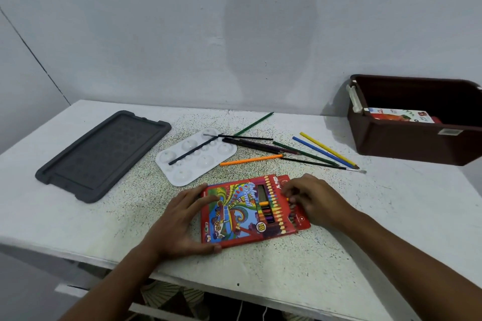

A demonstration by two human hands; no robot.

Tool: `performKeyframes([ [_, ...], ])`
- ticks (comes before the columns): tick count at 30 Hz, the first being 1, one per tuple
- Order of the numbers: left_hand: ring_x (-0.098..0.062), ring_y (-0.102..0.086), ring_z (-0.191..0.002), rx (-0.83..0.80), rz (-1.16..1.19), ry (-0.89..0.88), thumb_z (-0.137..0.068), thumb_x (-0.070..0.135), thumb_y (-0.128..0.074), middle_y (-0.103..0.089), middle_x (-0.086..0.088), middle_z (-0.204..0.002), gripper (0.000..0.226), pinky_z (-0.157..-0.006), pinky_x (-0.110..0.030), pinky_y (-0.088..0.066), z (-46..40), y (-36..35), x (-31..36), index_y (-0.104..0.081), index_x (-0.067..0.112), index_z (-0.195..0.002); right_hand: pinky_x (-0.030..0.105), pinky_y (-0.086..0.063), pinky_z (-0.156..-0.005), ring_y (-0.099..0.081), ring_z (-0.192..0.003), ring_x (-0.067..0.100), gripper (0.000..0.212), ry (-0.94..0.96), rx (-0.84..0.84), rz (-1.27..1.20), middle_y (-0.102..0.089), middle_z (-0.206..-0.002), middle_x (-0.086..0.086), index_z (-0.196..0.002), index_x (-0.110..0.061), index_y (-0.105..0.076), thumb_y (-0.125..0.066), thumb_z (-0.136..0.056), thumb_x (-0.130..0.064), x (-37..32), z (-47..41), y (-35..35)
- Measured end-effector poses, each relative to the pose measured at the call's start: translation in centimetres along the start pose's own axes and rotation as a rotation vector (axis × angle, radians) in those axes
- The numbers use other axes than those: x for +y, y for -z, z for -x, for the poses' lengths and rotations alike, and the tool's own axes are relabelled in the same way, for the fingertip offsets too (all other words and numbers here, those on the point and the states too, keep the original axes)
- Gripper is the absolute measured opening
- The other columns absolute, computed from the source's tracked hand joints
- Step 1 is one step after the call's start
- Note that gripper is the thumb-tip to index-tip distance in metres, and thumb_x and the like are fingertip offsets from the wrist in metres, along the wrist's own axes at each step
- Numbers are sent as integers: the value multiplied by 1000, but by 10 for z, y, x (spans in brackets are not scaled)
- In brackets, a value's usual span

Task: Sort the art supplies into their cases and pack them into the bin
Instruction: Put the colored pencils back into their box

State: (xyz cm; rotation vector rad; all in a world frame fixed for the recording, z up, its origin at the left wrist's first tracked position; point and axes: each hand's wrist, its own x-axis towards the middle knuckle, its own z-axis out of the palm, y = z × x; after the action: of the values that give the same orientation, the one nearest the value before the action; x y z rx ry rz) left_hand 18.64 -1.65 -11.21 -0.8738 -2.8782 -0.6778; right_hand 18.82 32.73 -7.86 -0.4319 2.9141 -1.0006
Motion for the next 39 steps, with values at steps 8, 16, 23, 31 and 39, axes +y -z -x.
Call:
performKeyframes([
  [8,-5,-21,-139,-15,6,7,-57,85,-65,-21,15,-155,96,-109,-30,-21,0,1,1,-33,47,-140,10,-39,-71,-54,-89,1,33,-32,-33,-17,-55,-101,-7,-104,-30,-66,-53,-93,-2,5,-4,-2],
  [16,-3,-19,-138,-17,8,11,-58,86,-64,-21,15,-155,97,-108,-31,-21,0,3,2,-32,47,-141,16,-44,-72,-55,-96,2,26,-18,-58,-19,-62,-112,-9,-108,-30,-65,-52,-96,-11,3,-28,11],
  [23,-5,-20,-140,-12,15,8,-58,87,-62,-22,14,-155,96,-110,-33,-21,-1,2,2,-27,53,-140,38,-40,-101,-39,-130,21,38,-4,62,368,-45,-143,1,-137,-19,-50,-48,-99,-20,4,-78,-1],
  [31,-6,-21,-139,-3,13,3,-58,86,-62,-23,12,-155,97,-110,-32,-20,-1,2,1,-30,48,-141,35,-42,-83,-41,-117,22,34,-41,109,524,-50,-125,2,-128,-20,-54,-56,-95,-26,5,-92,-11],
  [39,-7,-21,-139,-5,13,7,-57,85,-64,-23,13,-155,98,-110,-32,-19,-2,2,-1,-33,46,-141,36,-38,-87,-42,-113,25,23,-15,256,464,-57,-120,4,-118,-16,-59,-50,-98,-22,3,-87,-10],
])
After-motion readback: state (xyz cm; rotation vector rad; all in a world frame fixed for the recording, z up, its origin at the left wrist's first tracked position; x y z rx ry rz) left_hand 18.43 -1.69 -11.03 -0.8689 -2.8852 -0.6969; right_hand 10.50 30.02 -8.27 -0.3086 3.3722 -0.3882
